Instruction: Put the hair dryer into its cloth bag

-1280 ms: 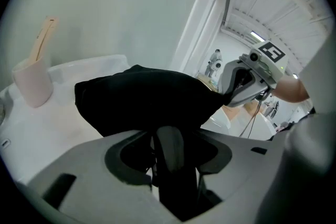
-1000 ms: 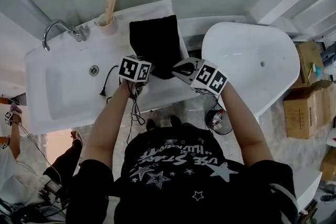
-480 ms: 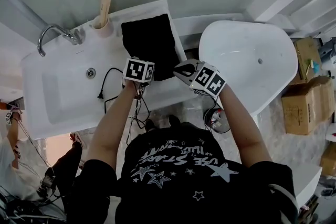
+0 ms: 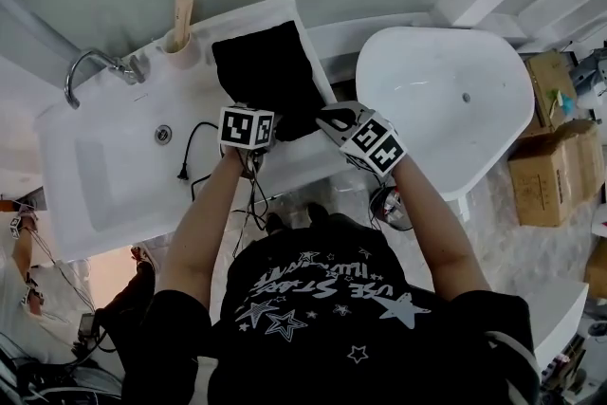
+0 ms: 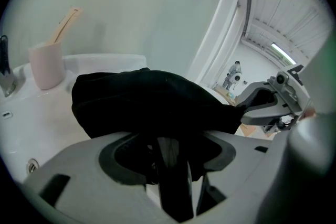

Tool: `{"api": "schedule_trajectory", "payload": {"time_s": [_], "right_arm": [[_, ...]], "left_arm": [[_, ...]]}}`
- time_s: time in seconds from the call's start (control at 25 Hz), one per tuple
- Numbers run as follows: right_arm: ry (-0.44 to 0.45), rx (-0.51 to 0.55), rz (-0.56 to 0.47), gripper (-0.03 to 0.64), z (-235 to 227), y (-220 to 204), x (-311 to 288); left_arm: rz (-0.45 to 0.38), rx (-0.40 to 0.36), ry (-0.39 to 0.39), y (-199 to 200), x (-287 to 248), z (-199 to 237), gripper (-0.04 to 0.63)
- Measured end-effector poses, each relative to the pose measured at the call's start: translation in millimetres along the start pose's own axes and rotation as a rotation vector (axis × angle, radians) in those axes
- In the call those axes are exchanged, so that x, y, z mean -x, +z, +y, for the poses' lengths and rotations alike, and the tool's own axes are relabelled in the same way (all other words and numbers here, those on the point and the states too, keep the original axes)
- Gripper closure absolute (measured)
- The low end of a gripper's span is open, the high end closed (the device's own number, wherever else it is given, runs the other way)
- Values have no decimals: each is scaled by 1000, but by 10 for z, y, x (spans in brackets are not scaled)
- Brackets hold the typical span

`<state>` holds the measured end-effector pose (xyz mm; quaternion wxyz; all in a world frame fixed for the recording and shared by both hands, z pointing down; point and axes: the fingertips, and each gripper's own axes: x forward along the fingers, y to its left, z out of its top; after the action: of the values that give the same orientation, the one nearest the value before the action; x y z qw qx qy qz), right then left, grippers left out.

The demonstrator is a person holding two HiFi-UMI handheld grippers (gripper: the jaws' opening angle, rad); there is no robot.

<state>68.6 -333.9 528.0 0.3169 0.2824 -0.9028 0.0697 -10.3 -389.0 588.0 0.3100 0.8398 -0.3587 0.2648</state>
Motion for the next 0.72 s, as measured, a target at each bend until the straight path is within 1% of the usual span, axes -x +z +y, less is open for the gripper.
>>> {"api": "schedule_trajectory", "payload": {"time_s": [0.04, 0.12, 0.2, 0.24, 0.36, 0.44, 0.56, 0.64, 0.72], "right_arm": [[-21, -11, 2, 572, -7, -11, 5], [-59, -33, 8, 544, -13, -29, 26], [-102, -60, 7, 529, -23, -26, 52], [-126, -78, 4, 518, -30, -23, 65], [-220, -147, -15, 470, -28, -28, 140], [-282, -195, -52, 457, -9, -8, 232], [-351, -271, -105, 456, 25, 11, 357], [-384, -307, -114, 458, 67, -18, 396], [-415, -315, -106, 473, 103, -49, 399]], "left_arm": [[1, -14, -21, -6, 23, -27, 303], [24, -77, -63, -33, 65, -105, 228], [34, -140, -86, -48, 110, -163, 202], [27, -154, -88, -49, 141, -173, 199], [-12, -155, -87, -77, 272, -172, 195], [-39, -151, -94, -111, 369, -174, 195], [-66, -131, -117, -188, 481, -154, 195], [-69, -113, -128, -271, 537, -117, 195], [-70, -94, -132, -345, 598, -81, 195]]}}
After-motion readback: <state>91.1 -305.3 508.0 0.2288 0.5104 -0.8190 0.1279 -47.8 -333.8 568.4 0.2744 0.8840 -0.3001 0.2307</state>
